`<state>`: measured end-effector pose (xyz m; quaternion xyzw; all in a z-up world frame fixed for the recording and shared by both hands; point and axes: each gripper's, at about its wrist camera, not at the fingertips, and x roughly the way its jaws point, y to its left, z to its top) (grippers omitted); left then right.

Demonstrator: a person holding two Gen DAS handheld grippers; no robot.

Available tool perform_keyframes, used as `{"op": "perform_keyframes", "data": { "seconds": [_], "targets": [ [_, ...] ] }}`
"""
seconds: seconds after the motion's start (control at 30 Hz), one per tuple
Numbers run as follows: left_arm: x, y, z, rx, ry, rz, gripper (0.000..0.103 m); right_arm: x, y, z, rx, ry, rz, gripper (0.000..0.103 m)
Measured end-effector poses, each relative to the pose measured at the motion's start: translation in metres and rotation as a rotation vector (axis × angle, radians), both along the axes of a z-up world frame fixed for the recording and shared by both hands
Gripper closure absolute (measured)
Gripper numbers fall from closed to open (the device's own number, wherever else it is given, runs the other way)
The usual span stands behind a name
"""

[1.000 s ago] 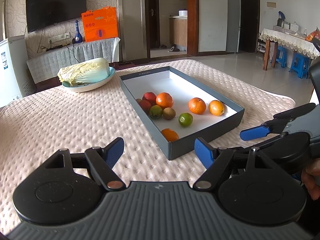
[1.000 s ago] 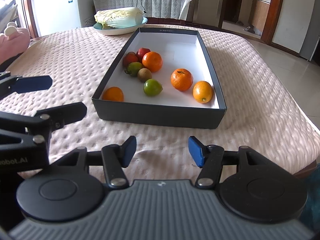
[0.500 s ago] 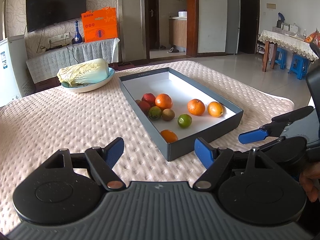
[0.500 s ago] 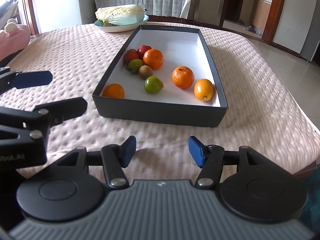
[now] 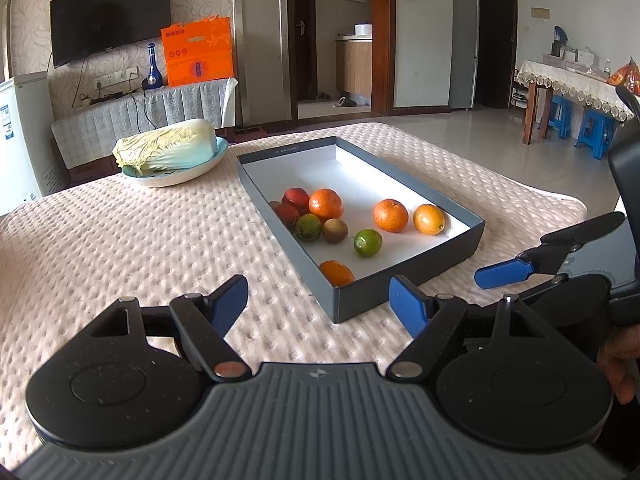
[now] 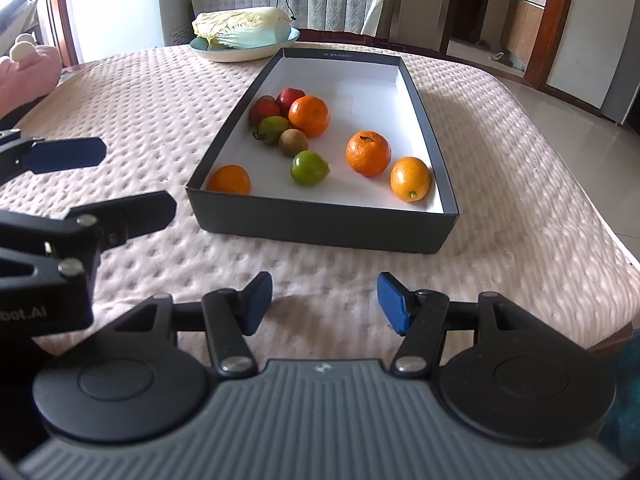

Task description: Organize fruits

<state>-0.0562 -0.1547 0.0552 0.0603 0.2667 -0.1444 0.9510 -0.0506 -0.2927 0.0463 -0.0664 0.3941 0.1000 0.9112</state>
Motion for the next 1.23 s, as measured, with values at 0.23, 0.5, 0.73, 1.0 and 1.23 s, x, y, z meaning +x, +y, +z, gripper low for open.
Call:
{"op": "perform_keyframes", "data": {
  "seconds": [0.23,0.5,0.73,1.0,1.23],
  "targets": [
    [0.0003,-0.002,-0.001,0.008,0.005,-0.003,0.022,-0.0011,-0.0003,0.0013,0.004,-0.005,0.007,0.042],
    [-0.0003,-0.0016,-0.0006,0.001,0.002,-0.004,0.022,-0.0006,-0.0005,0.0006,0.0,0.001,0.004,0.042],
    [-0.0005,0.0012,0.0017,-0.013,0.001,-0.002,0.022,0.0,0.0019,-0.0016,-0.015,0.009,0.008,0.042],
    [0.0026,0.0012,0.0021,-0.014,0.016,0.014,0.021,0.0006,0.0021,-0.0024,-0.018,0.013,0.008,0.042],
    [0.0079,0.0051,0.001,-0.023,0.037,0.046,0.021,0.0005,0.0023,-0.0024,-0.017,0.012,0.008,0.042]
  ]
}}
